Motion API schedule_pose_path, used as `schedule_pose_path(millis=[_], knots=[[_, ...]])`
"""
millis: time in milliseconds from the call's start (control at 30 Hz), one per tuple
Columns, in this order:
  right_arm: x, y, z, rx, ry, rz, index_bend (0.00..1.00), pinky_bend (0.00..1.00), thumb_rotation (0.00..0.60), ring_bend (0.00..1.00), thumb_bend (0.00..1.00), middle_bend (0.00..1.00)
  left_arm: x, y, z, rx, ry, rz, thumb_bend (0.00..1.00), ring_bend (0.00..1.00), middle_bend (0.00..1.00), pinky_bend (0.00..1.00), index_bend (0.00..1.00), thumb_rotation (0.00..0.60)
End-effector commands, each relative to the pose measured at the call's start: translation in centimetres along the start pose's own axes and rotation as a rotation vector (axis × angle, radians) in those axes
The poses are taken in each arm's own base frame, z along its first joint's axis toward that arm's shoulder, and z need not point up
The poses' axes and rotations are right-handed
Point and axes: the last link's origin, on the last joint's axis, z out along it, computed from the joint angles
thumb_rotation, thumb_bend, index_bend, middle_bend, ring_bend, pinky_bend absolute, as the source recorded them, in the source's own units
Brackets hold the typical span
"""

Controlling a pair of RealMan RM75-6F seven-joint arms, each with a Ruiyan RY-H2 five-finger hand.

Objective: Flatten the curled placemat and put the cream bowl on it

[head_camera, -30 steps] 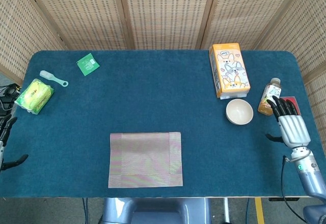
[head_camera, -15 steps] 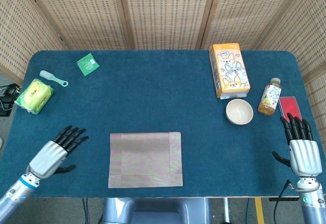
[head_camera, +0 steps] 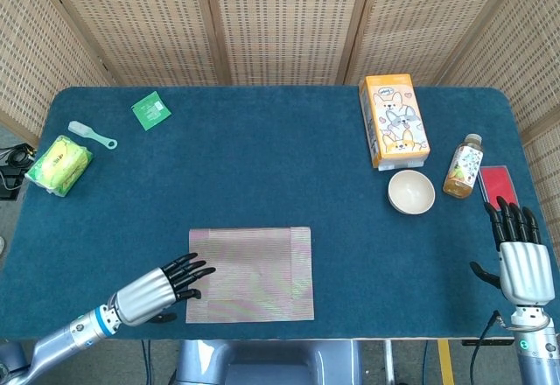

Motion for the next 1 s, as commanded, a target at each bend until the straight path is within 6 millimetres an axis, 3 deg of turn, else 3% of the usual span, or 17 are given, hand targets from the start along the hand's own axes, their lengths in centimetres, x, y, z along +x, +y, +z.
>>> schedule_pose_path(millis=[33, 300, 1000], knots=[[0.1, 0.0, -0.1, 0.000, 0.002, 0.005, 0.00, 0.00, 0.600, 0.00, 0.00, 0.00, -0.6, 0.3, 0.4, -0.028, -0.013, 0.014, 0.00, 0.00, 0.00, 0.00, 0.38, 0.600], [0.6, 0.0, -0.3, -0.006, 0.011, -0.003, 0.00, 0.00, 0.600, 0.00, 0.00, 0.00, -2.7, 0.3, 1.5, -0.057, -0.074, 0.061, 0.00, 0.00, 0.00, 0.00, 0.38, 0.600], [0.4, 0.3, 0.0, -0.021, -0.001, -0.013, 0.00, 0.00, 0.600, 0.00, 0.00, 0.00, -4.3, 0.4, 1.9, -0.064, -0.102, 0.094, 0.00, 0.00, 0.00, 0.00, 0.34, 0.600]])
